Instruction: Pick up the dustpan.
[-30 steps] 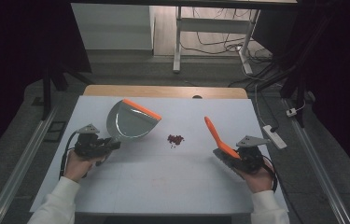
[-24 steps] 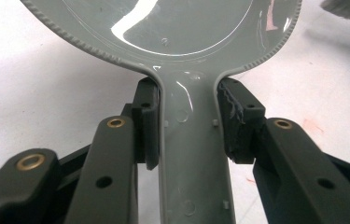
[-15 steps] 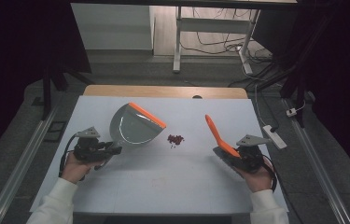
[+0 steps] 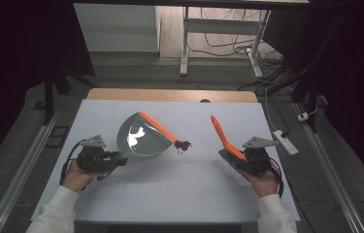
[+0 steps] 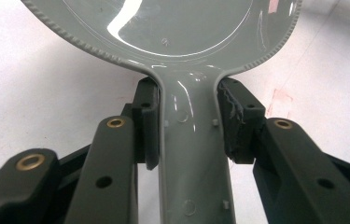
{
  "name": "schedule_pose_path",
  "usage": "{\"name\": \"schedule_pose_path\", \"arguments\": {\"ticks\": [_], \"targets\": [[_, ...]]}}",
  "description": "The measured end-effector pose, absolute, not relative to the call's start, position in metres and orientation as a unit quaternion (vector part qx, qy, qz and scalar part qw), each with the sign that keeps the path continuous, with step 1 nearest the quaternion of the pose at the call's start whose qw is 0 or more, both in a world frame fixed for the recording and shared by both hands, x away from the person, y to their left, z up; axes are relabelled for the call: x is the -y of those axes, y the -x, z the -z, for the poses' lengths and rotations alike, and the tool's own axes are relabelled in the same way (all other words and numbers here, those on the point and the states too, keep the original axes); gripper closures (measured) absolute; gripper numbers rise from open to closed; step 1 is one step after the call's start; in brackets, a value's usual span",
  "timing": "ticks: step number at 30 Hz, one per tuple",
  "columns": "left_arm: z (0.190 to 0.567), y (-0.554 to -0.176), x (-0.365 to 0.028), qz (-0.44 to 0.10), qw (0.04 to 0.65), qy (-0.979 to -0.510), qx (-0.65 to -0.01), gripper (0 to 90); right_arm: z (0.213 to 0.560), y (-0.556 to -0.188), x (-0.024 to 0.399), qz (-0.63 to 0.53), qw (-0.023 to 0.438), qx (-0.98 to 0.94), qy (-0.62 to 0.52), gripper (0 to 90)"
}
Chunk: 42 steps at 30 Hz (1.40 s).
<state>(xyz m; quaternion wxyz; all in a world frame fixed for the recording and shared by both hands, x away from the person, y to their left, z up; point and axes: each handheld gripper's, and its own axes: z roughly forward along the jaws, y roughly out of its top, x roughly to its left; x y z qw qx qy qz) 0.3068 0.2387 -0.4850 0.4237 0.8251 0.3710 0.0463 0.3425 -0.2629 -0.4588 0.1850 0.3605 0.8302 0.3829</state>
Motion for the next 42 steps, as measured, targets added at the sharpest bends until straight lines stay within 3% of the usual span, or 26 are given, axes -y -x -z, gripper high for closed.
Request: {"name": "schedule_pose_path", "arguments": {"ticks": [30,42], "targets": [[0.487,-0.299,-0.222,-0.016,0.377,-0.867,-0.325,62.3,0.453,-0.378,0.236,-0.413,0.186,-0.810,-0.372,70.1],[0.493,-0.299,-0.216,-0.003,0.357,-0.879,-0.315,62.2,0.466,-0.396,0.217,-0.407,0.181,-0.815,-0.370,70.1]]}}
